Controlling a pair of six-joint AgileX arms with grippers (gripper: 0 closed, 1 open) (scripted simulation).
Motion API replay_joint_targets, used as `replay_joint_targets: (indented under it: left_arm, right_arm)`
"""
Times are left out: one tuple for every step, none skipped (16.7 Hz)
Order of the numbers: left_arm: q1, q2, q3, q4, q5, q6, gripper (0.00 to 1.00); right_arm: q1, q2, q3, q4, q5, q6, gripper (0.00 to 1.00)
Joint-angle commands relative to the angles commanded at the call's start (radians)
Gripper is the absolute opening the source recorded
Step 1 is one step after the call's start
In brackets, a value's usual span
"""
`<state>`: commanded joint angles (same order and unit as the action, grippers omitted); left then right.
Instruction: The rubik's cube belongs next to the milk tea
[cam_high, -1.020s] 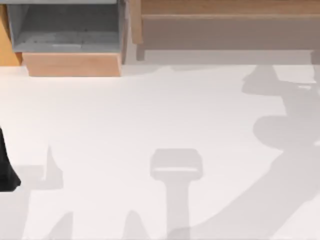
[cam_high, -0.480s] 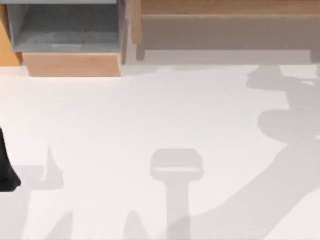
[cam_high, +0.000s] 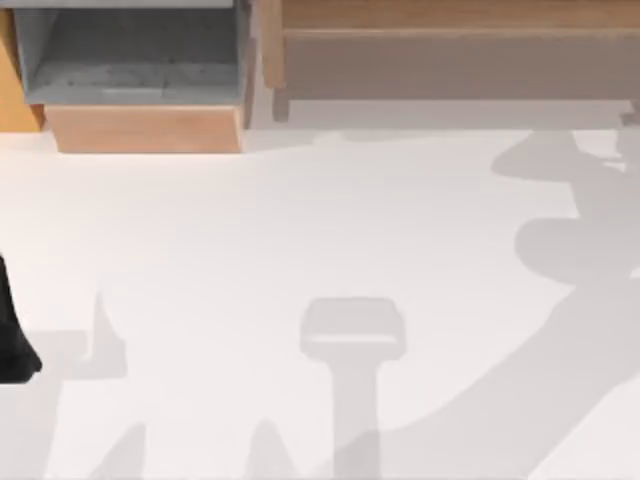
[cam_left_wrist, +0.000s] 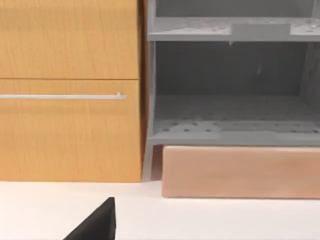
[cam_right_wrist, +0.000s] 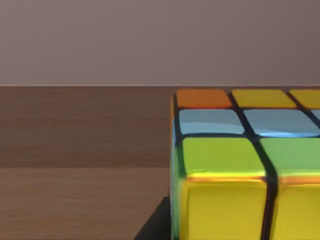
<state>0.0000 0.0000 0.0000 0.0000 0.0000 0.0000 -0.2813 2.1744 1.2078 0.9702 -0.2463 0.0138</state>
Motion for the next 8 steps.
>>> replay_joint_targets:
  left_arm:
    - [0.0,0.0,0.0,0.0,0.0,0.0,1.0]
    - [0.0,0.0,0.0,0.0,0.0,0.0,1.0]
    - [0.0,0.0,0.0,0.0,0.0,0.0,1.0]
    - [0.0,0.0,0.0,0.0,0.0,0.0,1.0]
    - [0.0,0.0,0.0,0.0,0.0,0.0,1.0]
    - [0.0,0.0,0.0,0.0,0.0,0.0,1.0]
    - [0.0,0.0,0.0,0.0,0.0,0.0,1.0]
    - [0.0,0.0,0.0,0.0,0.0,0.0,1.0]
  right_arm:
    - [0.0,0.0,0.0,0.0,0.0,0.0,0.17]
    - [0.0,0.0,0.0,0.0,0.0,0.0,0.1]
    - [0.0,0.0,0.0,0.0,0.0,0.0,0.02]
    - [0.0,0.0,0.0,0.0,0.0,0.0,0.0]
    - [0.0,0.0,0.0,0.0,0.0,0.0,0.0]
    - [0.0,0.0,0.0,0.0,0.0,0.0,0.0]
    - [0.0,0.0,0.0,0.0,0.0,0.0,0.0]
    - [0.0,0.0,0.0,0.0,0.0,0.0,0.0]
